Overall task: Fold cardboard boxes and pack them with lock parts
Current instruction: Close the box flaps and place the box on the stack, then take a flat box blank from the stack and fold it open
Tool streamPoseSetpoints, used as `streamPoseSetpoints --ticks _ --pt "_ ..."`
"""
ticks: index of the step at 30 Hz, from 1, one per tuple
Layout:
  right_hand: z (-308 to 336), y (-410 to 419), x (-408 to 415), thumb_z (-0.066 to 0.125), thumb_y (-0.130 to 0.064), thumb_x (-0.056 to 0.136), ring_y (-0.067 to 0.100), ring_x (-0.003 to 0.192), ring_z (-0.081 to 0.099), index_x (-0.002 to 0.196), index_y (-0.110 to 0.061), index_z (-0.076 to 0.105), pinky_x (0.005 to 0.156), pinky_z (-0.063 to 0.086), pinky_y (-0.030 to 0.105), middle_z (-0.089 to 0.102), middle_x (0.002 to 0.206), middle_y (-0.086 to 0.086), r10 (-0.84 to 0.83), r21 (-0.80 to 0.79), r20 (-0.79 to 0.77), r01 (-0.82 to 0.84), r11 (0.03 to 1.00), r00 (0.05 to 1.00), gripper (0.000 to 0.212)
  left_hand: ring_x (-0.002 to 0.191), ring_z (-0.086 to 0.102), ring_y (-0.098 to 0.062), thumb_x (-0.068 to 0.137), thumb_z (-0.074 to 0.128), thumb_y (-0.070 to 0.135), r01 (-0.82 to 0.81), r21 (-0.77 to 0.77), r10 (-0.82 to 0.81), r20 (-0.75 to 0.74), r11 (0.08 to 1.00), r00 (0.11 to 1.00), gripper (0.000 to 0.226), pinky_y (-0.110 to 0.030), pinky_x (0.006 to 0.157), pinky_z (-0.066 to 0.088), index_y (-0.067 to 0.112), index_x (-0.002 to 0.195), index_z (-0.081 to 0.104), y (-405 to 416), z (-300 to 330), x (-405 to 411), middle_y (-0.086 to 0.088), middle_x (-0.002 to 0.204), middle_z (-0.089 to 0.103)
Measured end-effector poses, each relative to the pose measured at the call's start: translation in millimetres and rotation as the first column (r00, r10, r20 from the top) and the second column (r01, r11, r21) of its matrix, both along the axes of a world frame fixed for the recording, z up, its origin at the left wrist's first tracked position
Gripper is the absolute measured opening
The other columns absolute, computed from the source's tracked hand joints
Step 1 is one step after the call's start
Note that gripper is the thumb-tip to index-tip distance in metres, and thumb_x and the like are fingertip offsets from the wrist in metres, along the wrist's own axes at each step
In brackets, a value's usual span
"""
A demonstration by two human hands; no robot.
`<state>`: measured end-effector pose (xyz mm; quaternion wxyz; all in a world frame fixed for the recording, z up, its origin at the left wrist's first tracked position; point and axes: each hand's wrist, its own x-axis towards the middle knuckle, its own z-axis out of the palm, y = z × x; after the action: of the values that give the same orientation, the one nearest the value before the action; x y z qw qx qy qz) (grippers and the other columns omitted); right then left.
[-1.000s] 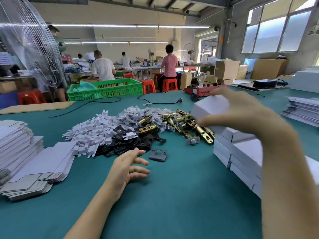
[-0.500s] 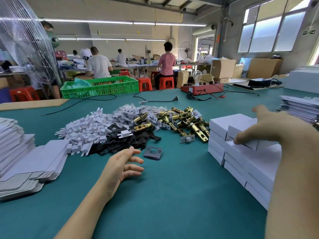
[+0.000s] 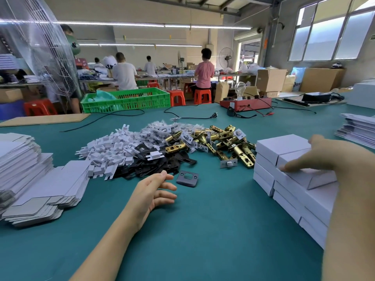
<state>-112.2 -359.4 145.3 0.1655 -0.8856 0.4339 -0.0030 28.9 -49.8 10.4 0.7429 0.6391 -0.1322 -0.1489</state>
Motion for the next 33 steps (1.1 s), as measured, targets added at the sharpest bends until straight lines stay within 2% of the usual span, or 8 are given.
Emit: streamPoseSetpoints --ticks 5,9,18,20,23,25,29,33 --pt "18.5 29.2 16.0 0.073 -0.057 0.073 0.042 0.111 0.046 0.122 -0.004 0.047 0.088 0.046 0.047 0.05 0.126 0.026 0.073 -0.174 0.319 -0.017 0.985 0.945 0.077 0.063 0.069 -0.023 0.099 0.051 0.033 -0.057 -0.032 0.055 -0.04 0.998 0.998 0.033 -0.029 0.056 0.057 0.003 0.103 0.067 2.0 4.3 -1.9 -0.01 0.078 0.07" --pt "15.2 90.7 44.1 0.068 -0.046 0.082 0.022 0.075 0.063 0.088 -0.009 0.067 0.067 0.052 0.036 0.067 0.082 0.013 0.432 -0.126 0.474 -0.426 0.896 0.767 0.038 0.063 0.07 -0.02 0.1 0.053 0.03 -0.162 -0.032 0.16 -0.062 0.986 0.985 0.028 -0.03 0.057 0.059 0.006 0.097 0.068 7.8 11.9 -2.8 -0.007 0.076 0.072" --pt "-97.6 122.4 109.1 0.059 -0.028 0.088 0.019 0.058 0.066 0.082 -0.007 0.067 0.063 0.056 0.029 0.071 0.068 0.008 0.536 0.171 0.249 -0.581 0.796 0.807 0.023 0.057 0.063 -0.013 0.093 0.056 0.011 -0.568 0.058 0.57 -0.133 0.821 0.811 0.01 -0.021 0.048 0.052 0.012 0.088 0.063 56.0 36.0 21.1 -0.003 0.074 0.071" --pt "-114.0 117.3 112.3 0.057 -0.028 0.087 0.022 0.07 0.068 0.082 -0.011 0.066 0.067 0.054 0.031 0.072 0.072 0.007 0.49 0.137 0.277 -0.539 0.831 0.827 0.02 0.072 0.063 -0.021 0.093 0.054 0.012 -0.679 0.22 0.672 0.119 0.7 0.731 0.011 -0.03 0.058 0.052 0.012 0.088 0.063 78.8 35.4 27.6 -0.008 0.089 0.07" --pt "-126.7 113.4 115.3 0.053 -0.032 0.087 0.02 0.081 0.064 0.086 -0.018 0.064 0.06 0.044 0.026 0.069 0.078 0.002 0.442 0.057 0.303 -0.479 0.876 0.845 0.019 0.103 0.055 -0.037 0.093 0.054 0.014 -0.883 0.432 0.543 0.704 0.182 0.457 0.018 -0.039 0.078 0.041 0.01 0.105 0.067 120.1 25.7 30.7 -0.016 0.111 0.063" --pt "-131.2 113.9 118.1 0.052 -0.032 0.088 0.02 0.085 0.063 0.088 -0.017 0.064 0.056 0.037 0.024 0.068 0.084 0.003 0.438 0.003 0.306 -0.461 0.887 0.845 0.02 0.131 0.038 -0.037 0.095 0.055 0.024 -0.851 0.524 0.408 0.782 -0.02 0.472 0.038 -0.051 0.101 0.03 0.017 0.133 0.056 140.8 14.6 32.3 -0.017 0.144 0.045" --pt "-136.1 116.4 119.6 0.049 -0.033 0.089 0.02 0.076 0.057 0.087 -0.019 0.062 0.052 0.032 0.022 0.062 0.08 -0.003 0.441 -0.078 0.307 -0.439 0.895 0.844 0.019 0.147 0.011 -0.036 0.101 0.035 0.041 -0.582 0.813 0.389 0.541 -0.015 0.746 0.054 -0.053 0.118 0.01 0.013 0.147 0.033 160.1 -4.3 36.5 -0.016 0.157 0.028" --pt "-138.9 116.6 119.1 0.046 -0.035 0.092 0.018 0.074 0.052 0.084 -0.023 0.057 0.049 0.028 0.022 0.053 0.072 -0.009 0.447 -0.128 0.313 -0.429 0.894 0.838 0.017 0.142 0.021 -0.039 0.102 0.034 0.038 -0.6 0.8 0.409 0.558 -0.033 0.722 0.051 -0.048 0.112 0.025 -0.002 0.125 0.054 156.3 -3.1 37.9 -0.021 0.138 0.05"
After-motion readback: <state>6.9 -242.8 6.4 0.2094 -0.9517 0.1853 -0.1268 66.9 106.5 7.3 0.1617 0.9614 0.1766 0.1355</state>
